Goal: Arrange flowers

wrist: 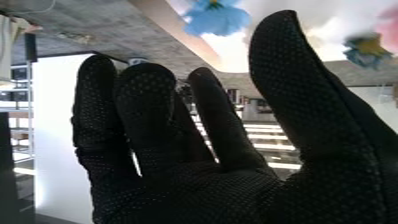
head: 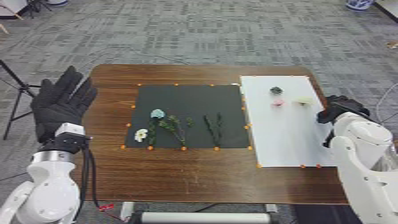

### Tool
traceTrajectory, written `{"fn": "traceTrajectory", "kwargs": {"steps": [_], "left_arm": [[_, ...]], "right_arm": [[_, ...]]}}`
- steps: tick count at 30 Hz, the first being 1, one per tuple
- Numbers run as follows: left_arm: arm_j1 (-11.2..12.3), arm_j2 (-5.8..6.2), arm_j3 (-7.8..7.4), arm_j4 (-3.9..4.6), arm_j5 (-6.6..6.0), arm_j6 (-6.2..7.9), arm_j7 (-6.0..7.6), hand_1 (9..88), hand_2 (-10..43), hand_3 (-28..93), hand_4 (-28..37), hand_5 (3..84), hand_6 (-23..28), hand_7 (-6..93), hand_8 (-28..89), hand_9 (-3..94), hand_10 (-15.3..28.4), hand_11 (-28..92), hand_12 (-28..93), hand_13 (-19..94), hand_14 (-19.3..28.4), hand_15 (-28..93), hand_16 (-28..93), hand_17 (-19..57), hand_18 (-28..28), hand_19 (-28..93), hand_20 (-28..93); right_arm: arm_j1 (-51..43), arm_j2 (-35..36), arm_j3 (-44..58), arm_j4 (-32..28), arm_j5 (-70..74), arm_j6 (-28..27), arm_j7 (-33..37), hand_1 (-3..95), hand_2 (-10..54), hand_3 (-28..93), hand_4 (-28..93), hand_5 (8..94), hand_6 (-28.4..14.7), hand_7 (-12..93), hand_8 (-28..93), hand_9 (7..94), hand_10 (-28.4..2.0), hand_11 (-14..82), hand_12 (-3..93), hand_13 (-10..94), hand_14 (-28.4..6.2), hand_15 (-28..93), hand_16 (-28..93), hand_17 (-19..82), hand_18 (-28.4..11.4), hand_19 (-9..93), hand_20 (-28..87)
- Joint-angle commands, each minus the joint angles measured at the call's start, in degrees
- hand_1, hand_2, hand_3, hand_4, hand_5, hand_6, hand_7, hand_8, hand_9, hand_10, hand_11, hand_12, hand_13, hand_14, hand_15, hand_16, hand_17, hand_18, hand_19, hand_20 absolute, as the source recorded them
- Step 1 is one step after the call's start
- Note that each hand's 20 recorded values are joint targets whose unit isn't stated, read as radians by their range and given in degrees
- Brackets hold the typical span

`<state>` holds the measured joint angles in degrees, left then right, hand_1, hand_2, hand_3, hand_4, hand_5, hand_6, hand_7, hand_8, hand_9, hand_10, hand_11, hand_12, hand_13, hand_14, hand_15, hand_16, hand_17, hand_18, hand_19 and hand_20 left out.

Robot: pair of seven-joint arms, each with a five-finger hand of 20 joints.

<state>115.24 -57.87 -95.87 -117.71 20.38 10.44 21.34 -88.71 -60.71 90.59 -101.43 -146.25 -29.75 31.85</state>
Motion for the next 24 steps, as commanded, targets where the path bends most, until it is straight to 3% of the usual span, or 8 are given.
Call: {"fn": "traceTrajectory", "kwargs": {"steps": [1, 5, 11, 20, 24], "left_arm": [[0.52, -0.02, -0.09, -0.48, 0.14, 0.34, 0.18, 24.0, 15.8, 70, -28.3, 38.8, 7.7, 11.6, -10, 29.4, 12.9, 15, 5, 23, 13.9, 18, -3, -5.9, 13.3, 33, 7], [0.15, 0.0, 0.27, -0.34, 0.15, 0.15, -0.06, 24.2, 15.9, 69, -28.3, 38.8, 7.7, 11.8, -10, 29.6, 12.8, 16, 6, 23, 13.8, 18, -3, -6.0, 13.5, 33, 8], [0.12, -0.2, 0.65, -0.21, 0.25, -0.29, -0.57, 24.0, 15.8, 70, -28.3, 39.0, 7.8, 11.7, -10, 29.8, 12.9, 16, 6, 23, 13.8, 18, -4, -6.3, 13.7, 34, 8], [0.55, -0.27, 0.0, -0.54, 0.4, -0.52, -0.22, 24.1, 15.9, 69, -28.3, 38.9, 7.8, 11.6, -10, 30.0, 12.9, 16, 6, 23, 13.8, 18, -4, -6.3, 13.8, 34, 8], [1.3, -0.61, -1.23, -0.8, 0.06, -0.8, 0.16, 24.0, 15.9, 69, -28.3, 39.0, 7.8, 11.4, -10, 30.0, 12.9, 16, 6, 23, 13.8, 18, -4, -6.4, 13.9, 34, 7]], "right_arm": [[-1.23, -0.02, 0.37, 0.79, 0.01, 1.38, -1.69, 44.9, -9.5, 77, -27, 41.0, -7.7, 8, -10, 38.2, -15.5, 9.0, 8.7, 63, -11.7, 79, 26, 34, -22.0, 81, 25], [-1.81, 0.05, -0.18, 0.92, -2.34, 2.81, -3.36, 46.6, -7.8, 77, -27, 45.9, -3.9, 10, -11, 45.8, -9.6, 11.6, 8.1, 67, -10.6, 77, 27, 36, -21.3, 81, 25], [-2.75, -0.3, 0.21, 1.18, -2.48, 2.72, -3.43, 49.3, -8.6, 76, -27, 55.7, -0.4, 13, -13, 57.6, -9.3, 12.1, 9.2, 69, -9.6, 76, 28, 37, -20.8, 80, 26], [-4.84, -0.64, 0.31, 1.78, -3.06, 5.9, -3.74, 52.8, -9.5, 74, -28, 64.0, 1.2, 17, -10, 66.9, -8.9, 12.8, 12.7, 71, -8.4, 73, 29, 37, -20.4, 80, 29], [-5.38, -1.05, -0.23, 1.6, -3.51, 7.4, -4.61, 56.2, -7.7, 66, -28, 68.9, 1.0, 19, -4, 71.0, -8.5, 12.3, 15.2, 72, -8.2, 72, 29, 38, -20.3, 79, 31]]}}
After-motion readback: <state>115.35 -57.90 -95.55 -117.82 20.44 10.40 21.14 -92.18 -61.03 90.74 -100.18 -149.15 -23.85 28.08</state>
